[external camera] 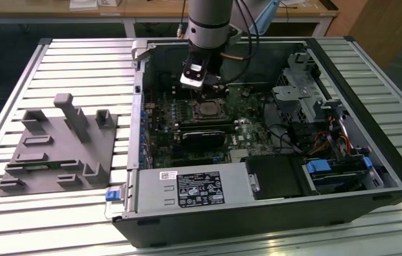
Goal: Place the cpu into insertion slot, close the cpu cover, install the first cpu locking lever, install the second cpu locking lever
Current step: 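Close the cpu cover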
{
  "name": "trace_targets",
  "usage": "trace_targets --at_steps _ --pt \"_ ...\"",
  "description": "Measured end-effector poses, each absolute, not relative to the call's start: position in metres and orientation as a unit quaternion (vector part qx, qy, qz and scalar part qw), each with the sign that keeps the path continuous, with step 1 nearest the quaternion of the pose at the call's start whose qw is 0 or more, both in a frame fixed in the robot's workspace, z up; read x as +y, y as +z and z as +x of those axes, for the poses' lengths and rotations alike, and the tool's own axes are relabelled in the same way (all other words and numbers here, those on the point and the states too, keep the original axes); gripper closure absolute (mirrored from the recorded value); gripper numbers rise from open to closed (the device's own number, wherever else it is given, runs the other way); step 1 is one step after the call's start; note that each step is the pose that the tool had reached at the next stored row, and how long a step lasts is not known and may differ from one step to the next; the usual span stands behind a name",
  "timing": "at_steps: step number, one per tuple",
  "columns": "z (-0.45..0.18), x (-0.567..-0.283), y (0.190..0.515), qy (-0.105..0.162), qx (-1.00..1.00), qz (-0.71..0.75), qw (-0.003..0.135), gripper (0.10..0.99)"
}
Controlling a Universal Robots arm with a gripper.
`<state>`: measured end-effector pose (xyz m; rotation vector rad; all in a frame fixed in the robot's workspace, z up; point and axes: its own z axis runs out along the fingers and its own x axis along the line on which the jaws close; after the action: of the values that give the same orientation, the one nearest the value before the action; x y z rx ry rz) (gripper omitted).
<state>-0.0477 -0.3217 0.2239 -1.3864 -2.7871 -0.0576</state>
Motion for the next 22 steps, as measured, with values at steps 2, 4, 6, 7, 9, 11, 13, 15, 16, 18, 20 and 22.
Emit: trace_targets --at_steps 2,4,6,7,9,11,13,15,16,18,20,22 --pt "-0.0477 -0.3217 0.2238 -0.018 -0.903 -0.429 0.014 0.98" --pt "-0.0477 -0.3216 0.2238 -0.018 -0.911 -0.413 0.015 0.98" --pt "-0.0477 -0.3217 0.2237 -0.018 -0.918 -0.396 0.015 0.98" --pt "-0.0477 -0.3217 0.2237 -0.018 -0.921 -0.388 0.015 0.98" --pt "-0.0477 -0.3217 0.2237 -0.017 -0.928 -0.371 0.016 0.98" --pt "-0.0477 -0.3217 0.2237 -0.017 -0.935 -0.354 0.016 0.98" --pt "-0.0477 -0.3217 0.2236 -0.017 -0.941 -0.338 0.016 0.98" --pt "-0.0477 -0.3217 0.2236 -0.016 -0.947 -0.321 0.016 0.98" --pt "-0.0477 -0.3217 0.2236 -0.016 -0.95 -0.312 0.017 0.98" --pt "-0.0477 -0.3216 0.2235 -0.016 -0.955 -0.296 0.017 0.98" --pt "-0.0477 -0.3217 0.2235 -0.016 -0.96 -0.28 0.017 0.98" --pt "-0.0477 -0.3216 0.2234 -0.015 -0.965 -0.263 0.017 0.98"
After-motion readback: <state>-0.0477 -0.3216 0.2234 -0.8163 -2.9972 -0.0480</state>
